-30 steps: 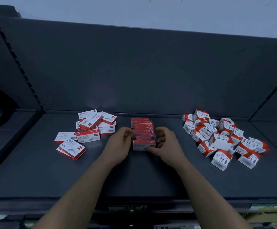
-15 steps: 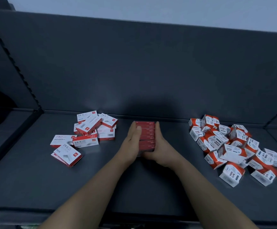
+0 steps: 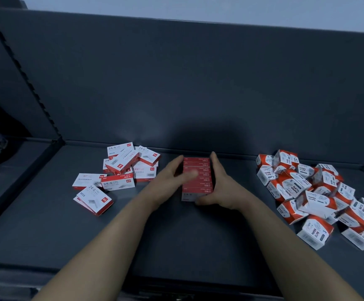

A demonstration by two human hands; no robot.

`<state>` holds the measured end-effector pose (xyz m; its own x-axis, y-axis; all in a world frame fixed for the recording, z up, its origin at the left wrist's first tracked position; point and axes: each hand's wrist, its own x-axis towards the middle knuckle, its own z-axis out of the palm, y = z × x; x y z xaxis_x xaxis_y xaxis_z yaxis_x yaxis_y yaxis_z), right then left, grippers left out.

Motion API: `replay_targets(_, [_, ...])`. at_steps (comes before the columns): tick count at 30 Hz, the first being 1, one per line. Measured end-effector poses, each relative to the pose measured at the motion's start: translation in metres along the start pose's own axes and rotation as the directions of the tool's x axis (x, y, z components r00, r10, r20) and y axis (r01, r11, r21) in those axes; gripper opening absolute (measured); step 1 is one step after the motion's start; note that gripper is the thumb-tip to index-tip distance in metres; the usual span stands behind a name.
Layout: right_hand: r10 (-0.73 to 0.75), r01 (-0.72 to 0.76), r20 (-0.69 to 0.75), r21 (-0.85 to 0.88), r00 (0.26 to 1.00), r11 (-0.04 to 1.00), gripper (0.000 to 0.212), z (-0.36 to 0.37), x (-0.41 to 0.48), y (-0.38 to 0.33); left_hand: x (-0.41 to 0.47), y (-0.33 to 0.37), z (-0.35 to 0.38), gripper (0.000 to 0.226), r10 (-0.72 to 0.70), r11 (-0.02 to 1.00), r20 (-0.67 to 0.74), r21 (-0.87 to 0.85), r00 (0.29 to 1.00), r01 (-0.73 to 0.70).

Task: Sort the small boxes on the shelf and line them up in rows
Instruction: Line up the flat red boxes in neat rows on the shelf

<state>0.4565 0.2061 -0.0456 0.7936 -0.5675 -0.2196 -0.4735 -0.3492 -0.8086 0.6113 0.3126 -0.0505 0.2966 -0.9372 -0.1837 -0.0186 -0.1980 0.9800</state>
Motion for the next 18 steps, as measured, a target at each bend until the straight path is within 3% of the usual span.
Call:
replay_targets(2, [-0.004,0.004,0.003,-0.018,1.0,1.0,0.134,0.002,-0.001,-0.002,0.0,0.0,-0.012,0.117,-0.045,0.988,0.122,0.156,0.992,0.025])
replay_targets(4, [-0.013,0.012,-0.022,-0.018,1.0,1.0,0.129,0.005,-0.005,-0.004,-0.002,0.003,-0.021,0.123,-0.091,0.965,0.155,0.259,0.984,0.049])
replay_targets(11, [-0.041,0.041,-0.027,-0.014,0.999,0.999,0.127,0.035,-0.044,-0.011,-0.043,0.005,-0.038,0.113,-0.104,0.882,0.15,0.471,0.983,0.022])
replay_targets(18, [-0.05,0.053,0.104,-0.029,0.993,0.998,0.122,0.056,-0.075,-0.025,-0.099,0.002,-0.052,0.105,-0.077,0.87,0.133,0.493,0.988,0.001])
